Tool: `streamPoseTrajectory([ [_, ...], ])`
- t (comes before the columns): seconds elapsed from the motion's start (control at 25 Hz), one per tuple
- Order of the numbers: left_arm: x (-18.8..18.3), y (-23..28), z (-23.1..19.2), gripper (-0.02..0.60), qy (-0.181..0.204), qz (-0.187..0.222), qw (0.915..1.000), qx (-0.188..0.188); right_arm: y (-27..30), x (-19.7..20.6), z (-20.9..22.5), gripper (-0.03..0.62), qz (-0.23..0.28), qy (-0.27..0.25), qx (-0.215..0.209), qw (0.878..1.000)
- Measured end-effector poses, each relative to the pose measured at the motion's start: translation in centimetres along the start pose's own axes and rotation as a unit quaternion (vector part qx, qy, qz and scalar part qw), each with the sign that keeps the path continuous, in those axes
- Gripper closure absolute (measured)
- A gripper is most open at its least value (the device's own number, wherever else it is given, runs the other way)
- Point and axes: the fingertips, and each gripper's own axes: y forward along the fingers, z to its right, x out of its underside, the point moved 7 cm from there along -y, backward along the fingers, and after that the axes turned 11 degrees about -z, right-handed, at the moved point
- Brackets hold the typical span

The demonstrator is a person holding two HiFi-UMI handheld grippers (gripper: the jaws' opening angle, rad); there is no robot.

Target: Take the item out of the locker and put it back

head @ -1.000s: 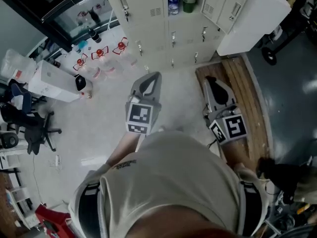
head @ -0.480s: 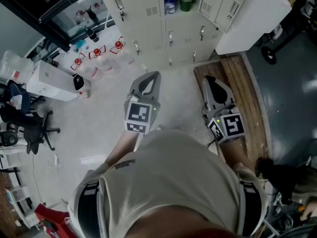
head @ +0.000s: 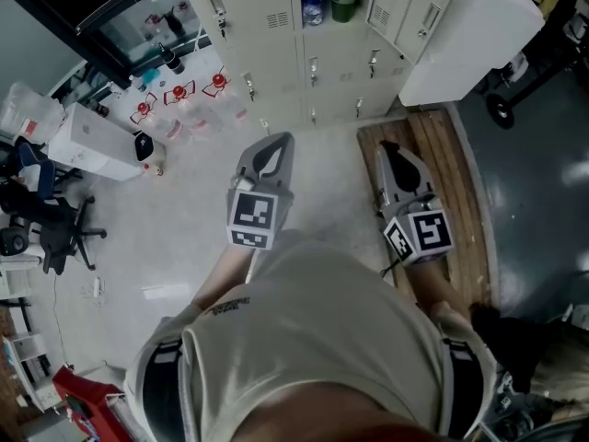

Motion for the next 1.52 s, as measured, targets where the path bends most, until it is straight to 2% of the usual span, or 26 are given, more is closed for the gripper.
streamPoseTrajectory([
  [0.44,0.6,1.0,0.3,0.568,0.005,-0.004,0.9999,-0.010,1.3,0.1,1.9,0.591,0.018,0.001,-0.005,1.000],
  [0.8,-0.4,6.9,-2.6,0.568,0.006,0.012,0.9999,0.003,5.8,-0.6,4.4,0.591,0.040,0.015,0.000,0.999],
  [1.08,-1.5,12.4,-7.0,0.568,0.006,0.004,0.9999,0.016,12.2,-1.7,6.5,0.591,0.030,0.023,0.001,0.999],
  [1.52,-4.9,20.8,-14.9,0.568,0.006,0.020,0.9990,0.038,22.4,-4.2,9.5,0.591,0.006,0.029,0.017,0.999],
])
